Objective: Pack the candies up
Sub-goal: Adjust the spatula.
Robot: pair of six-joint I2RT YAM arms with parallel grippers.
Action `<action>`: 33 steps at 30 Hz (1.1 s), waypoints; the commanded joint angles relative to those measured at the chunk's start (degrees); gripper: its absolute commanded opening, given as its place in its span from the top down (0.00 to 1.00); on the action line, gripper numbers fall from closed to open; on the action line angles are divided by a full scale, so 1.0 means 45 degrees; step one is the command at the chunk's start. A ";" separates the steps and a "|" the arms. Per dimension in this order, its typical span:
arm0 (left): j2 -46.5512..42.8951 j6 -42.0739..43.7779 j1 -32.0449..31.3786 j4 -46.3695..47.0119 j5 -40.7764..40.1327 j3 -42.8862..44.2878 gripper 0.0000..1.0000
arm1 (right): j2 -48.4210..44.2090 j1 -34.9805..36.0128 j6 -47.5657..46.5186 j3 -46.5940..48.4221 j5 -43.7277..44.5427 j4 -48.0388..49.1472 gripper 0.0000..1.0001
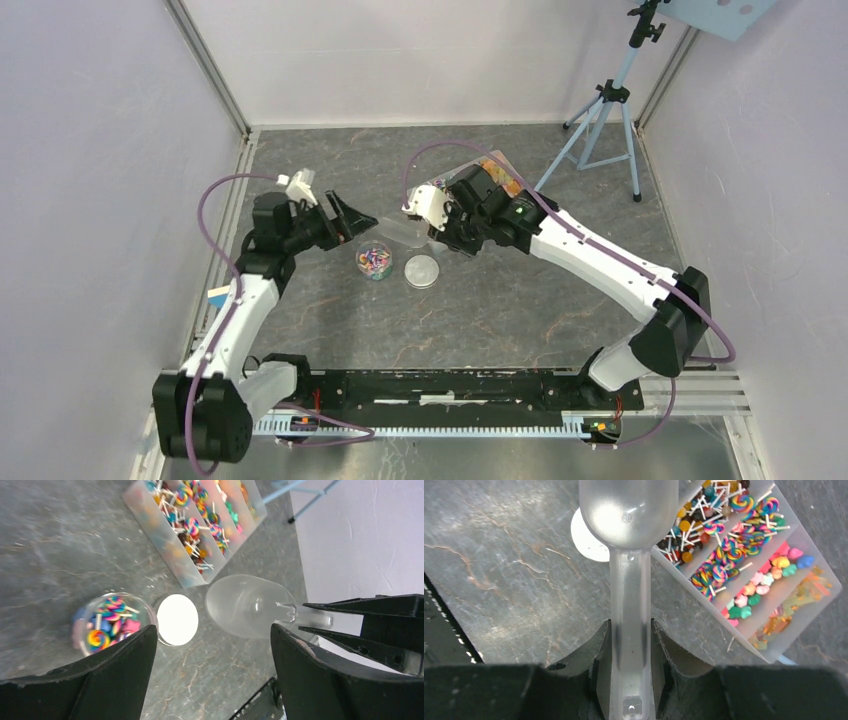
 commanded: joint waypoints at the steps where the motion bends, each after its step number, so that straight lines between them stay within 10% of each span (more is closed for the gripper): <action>1: 0.1104 -0.1335 -0.1026 0.1810 0.1130 0.0363 0.12 | -0.0987 -0.0219 0.0295 -0.0262 -0.1630 0.1083 1.00; 33: 0.2441 -0.1882 -0.3661 0.1278 -0.0588 0.0319 0.37 | -0.6059 -0.1979 0.3411 -0.6024 -0.4046 0.8308 1.00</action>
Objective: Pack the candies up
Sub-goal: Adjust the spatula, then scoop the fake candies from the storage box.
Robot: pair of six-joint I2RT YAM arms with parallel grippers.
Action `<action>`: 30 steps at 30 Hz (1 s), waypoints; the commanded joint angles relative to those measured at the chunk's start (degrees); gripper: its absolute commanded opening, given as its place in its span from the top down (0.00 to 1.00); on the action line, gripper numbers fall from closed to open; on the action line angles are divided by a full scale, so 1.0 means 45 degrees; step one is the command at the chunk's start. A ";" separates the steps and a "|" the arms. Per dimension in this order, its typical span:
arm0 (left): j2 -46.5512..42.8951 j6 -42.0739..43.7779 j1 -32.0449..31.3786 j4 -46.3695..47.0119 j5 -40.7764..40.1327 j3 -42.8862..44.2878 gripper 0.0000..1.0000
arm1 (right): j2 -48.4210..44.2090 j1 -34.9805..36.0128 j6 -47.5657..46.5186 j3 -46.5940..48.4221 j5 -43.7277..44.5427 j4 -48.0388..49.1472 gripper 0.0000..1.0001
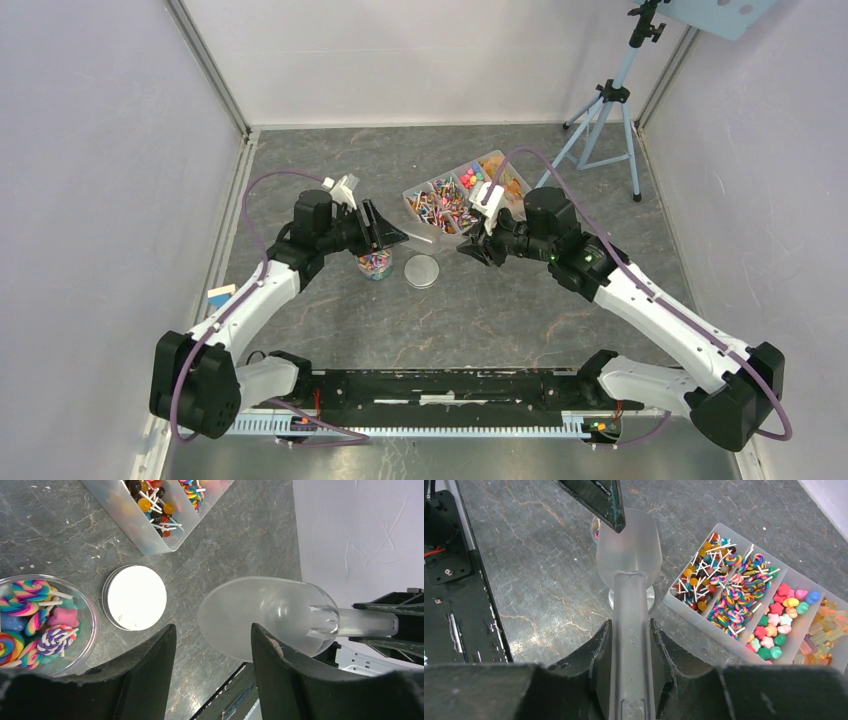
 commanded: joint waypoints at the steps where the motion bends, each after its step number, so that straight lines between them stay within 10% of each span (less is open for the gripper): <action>1: 0.0105 -0.0687 -0.0233 0.0637 -0.0088 -0.0062 0.37 | -0.0460 -0.0172 0.0823 -0.0355 0.0234 0.2279 1.00; 17: 0.1217 0.1861 -0.0234 -0.1631 -0.4078 0.3081 0.00 | 0.2336 -0.0947 -0.0396 0.4267 0.4732 -0.4599 1.00; 23: 0.3867 0.2637 -0.0199 -0.1593 -0.4514 0.5054 0.02 | 0.4133 -0.1022 -0.0527 0.5866 0.6218 -0.5805 1.00; 30: 0.7347 0.2099 -0.0136 -0.1299 -0.4029 0.8011 0.27 | 0.5853 -0.1046 -0.0692 0.6746 0.7035 -0.6173 1.00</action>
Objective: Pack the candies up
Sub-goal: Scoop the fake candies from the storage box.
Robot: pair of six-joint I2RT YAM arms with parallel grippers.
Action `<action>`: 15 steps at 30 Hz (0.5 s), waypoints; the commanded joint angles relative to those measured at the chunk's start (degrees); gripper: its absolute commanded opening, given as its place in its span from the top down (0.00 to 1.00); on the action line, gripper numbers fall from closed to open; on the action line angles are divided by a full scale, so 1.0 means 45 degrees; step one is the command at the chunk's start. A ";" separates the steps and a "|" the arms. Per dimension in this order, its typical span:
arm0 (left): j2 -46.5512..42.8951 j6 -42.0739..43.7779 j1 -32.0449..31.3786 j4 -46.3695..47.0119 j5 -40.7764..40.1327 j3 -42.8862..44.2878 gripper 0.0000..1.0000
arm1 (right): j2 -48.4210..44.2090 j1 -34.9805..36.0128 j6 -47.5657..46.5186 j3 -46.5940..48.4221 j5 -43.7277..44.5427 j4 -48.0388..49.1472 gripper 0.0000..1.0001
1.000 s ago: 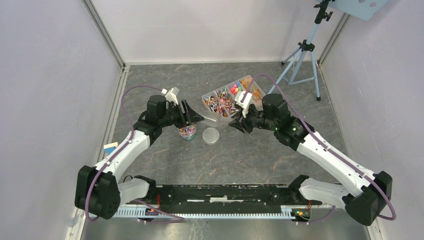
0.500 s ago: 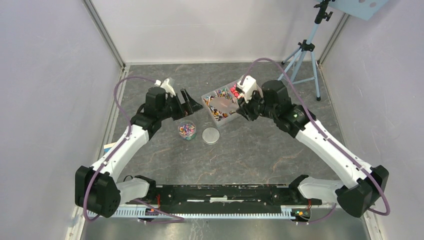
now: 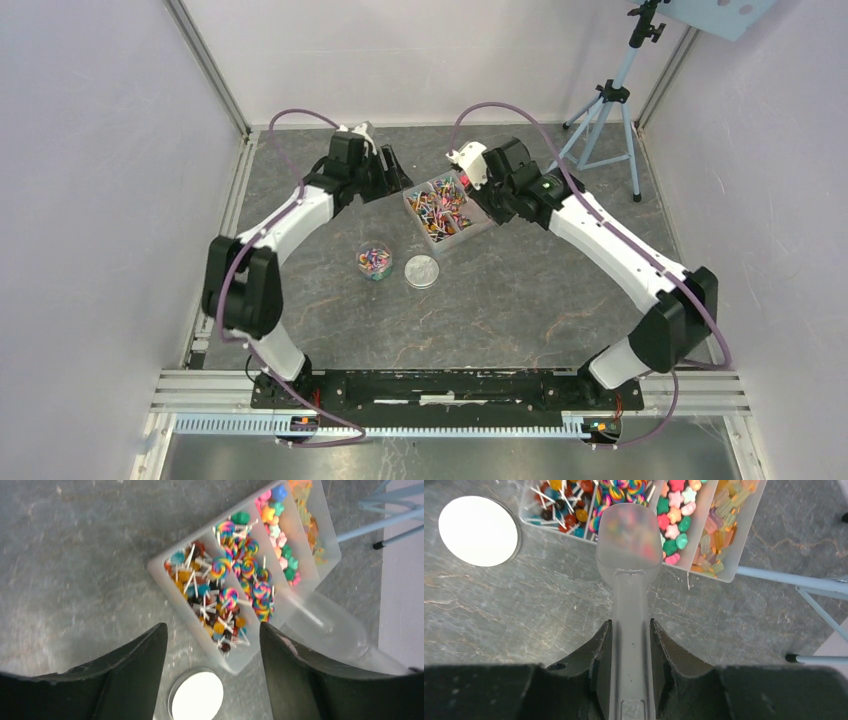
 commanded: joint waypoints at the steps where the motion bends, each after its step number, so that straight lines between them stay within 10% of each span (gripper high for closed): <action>1: 0.1677 0.0409 0.0044 0.0576 0.0365 0.1975 0.30 | 0.0691 -0.0056 -0.0246 0.1058 0.0902 -0.0369 1.00; 15: 0.5912 0.1688 0.0078 -0.0419 0.0743 0.6213 0.37 | 0.3761 -0.0043 -0.0962 0.3320 0.1614 -0.1398 1.00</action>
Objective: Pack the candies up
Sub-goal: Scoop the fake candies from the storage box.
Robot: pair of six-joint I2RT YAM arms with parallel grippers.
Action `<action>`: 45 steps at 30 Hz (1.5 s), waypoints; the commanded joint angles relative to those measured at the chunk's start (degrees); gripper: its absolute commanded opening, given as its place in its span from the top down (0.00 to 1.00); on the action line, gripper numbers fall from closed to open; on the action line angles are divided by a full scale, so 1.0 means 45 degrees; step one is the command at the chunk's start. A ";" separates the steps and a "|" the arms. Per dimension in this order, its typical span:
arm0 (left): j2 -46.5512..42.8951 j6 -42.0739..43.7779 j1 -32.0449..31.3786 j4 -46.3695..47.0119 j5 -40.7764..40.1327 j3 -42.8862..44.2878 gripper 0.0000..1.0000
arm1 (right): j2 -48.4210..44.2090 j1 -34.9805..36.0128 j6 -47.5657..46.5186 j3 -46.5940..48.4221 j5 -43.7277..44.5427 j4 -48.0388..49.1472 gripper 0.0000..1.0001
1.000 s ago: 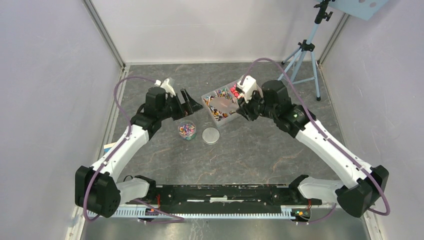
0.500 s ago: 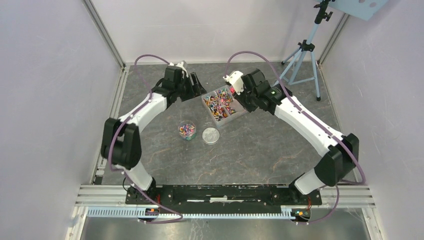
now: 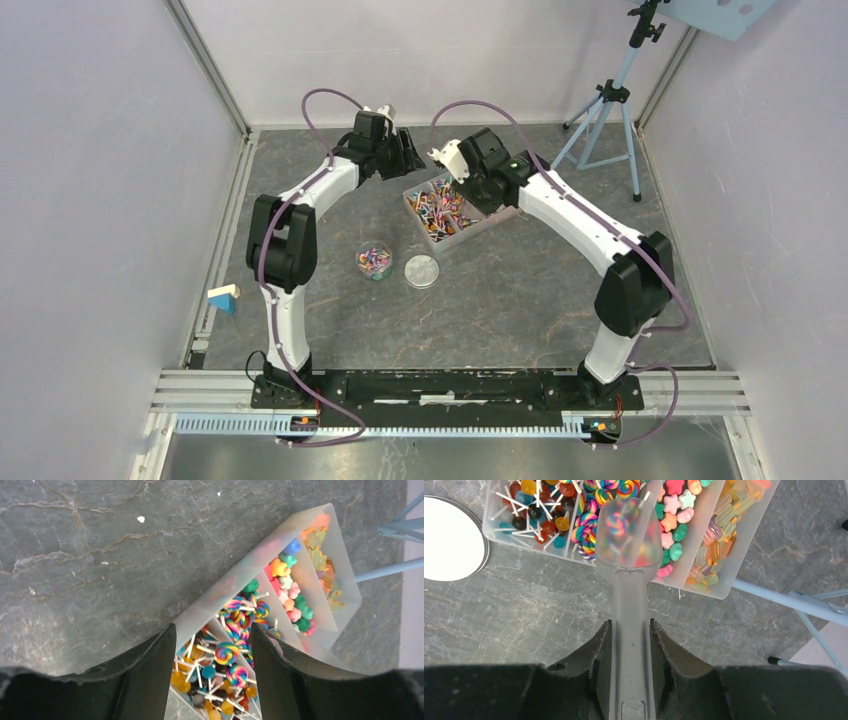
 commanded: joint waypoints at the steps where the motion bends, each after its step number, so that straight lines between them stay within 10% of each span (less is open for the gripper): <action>1: 0.0940 0.1244 0.0069 -0.0388 0.0373 0.1371 0.37 | 0.1067 -0.0045 -0.0442 0.1400 0.0747 -0.0553 1.00; 10: 0.2549 0.1838 0.0137 -0.1993 0.0799 0.2995 0.41 | 0.2695 -0.0040 -0.0641 0.3171 0.0563 -0.0816 1.00; 23: 0.2911 0.1102 0.0137 -0.1502 0.2622 0.2721 0.46 | 0.1429 -0.0132 -0.0509 -0.0410 0.0401 0.3108 1.00; 45: 0.2902 0.0307 0.0175 -0.0622 0.3800 0.2639 0.43 | 0.1045 -0.0094 0.0199 0.2291 0.1437 -0.2153 1.00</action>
